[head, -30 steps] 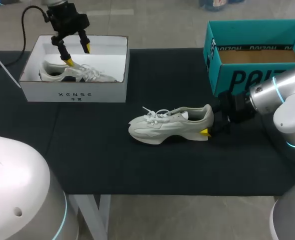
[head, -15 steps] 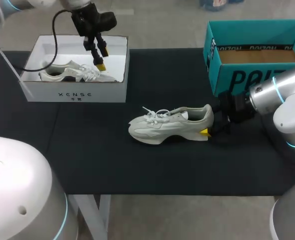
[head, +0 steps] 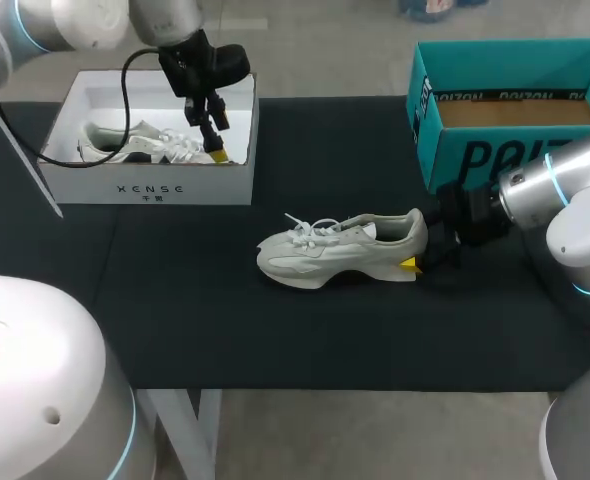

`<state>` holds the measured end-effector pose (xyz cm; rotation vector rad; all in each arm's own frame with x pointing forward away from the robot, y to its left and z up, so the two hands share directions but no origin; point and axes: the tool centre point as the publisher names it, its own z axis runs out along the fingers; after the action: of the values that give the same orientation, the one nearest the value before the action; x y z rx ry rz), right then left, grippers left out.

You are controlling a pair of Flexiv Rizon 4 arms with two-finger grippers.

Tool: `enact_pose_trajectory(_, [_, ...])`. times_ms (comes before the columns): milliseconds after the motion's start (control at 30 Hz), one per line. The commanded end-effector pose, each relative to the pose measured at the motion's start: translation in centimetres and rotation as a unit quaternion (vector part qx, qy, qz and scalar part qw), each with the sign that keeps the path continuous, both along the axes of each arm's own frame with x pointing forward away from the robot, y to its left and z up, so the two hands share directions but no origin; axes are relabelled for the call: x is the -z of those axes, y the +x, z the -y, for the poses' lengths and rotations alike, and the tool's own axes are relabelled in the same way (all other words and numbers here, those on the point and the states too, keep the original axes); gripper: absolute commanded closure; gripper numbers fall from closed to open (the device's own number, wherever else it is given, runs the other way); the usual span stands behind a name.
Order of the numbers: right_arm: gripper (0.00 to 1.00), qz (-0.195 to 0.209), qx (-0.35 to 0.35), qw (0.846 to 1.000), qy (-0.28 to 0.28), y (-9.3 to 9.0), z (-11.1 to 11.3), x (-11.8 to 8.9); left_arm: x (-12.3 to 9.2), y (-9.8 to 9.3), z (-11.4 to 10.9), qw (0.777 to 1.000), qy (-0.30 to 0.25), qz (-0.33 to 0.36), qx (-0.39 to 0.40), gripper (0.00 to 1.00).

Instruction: Take the shoe out of the shoebox, open the shoe tongue, remove and reinsert the insole, then place the shoe into the shoebox

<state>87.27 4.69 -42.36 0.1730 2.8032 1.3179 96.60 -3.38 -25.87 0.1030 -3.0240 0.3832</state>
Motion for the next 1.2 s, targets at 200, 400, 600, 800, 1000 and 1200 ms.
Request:
enact_pose_trajectory(200, [1.0, 0.0, 0.001, 1.0, -0.002, -0.2, -0.3, 0.2, 0.0, 0.0, 0.0, 1.0, 0.0, 0.001, 0.0, 0.0])
enact_pose_trajectory(400, [1.0, 0.0, 0.001, 1.0, -0.002, -0.2, -0.3, 0.2, 2.2, -0.2, 5.0, 0.94, 0.162, -0.051, -0.294, 0.0])
enact_pose_trajectory(600, [1.0, 0.0, 0.001, 1.0, -0.002, -0.2, -0.3, 0.2, 1.0, -4.9, 7.5, 0.816, 0.117, -0.032, -0.565, 0.0])
enact_pose_trajectory(800, [1.0, 0.0, 0.001, 1.0, -0.002, -0.2, -0.3, 0.2, 1.0, -4.9, 7.5, 0.816, 0.117, -0.032, -0.565, 0.0])
enact_pose_trajectory(1000, [1.0, 0.0, 0.001, 1.0, -0.002, -0.2, -0.3, 0.2, 1.0, -4.9, 7.5, 0.816, 0.117, -0.032, -0.565, 0.0])
enact_pose_trajectory(1200, [1.0, 0.0, 0.001, 1.0, -0.002, -0.2, -0.3, 0.2, 1.0, -5.4, 11.7, 0.759, 0.108, 0.016, -0.642, 0.0])
